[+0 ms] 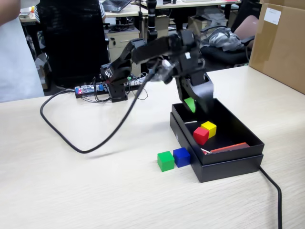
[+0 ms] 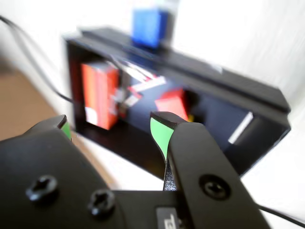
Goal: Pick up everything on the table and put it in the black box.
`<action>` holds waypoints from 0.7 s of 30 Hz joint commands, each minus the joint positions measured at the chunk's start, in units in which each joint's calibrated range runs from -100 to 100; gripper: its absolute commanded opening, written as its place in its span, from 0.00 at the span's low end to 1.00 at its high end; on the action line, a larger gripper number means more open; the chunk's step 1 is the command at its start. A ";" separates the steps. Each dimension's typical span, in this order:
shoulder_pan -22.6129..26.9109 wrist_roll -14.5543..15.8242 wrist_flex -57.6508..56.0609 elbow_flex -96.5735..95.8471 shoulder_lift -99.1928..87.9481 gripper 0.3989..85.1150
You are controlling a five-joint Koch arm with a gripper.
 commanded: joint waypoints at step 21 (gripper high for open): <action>-8.06 -4.05 0.29 5.47 23.77 0.54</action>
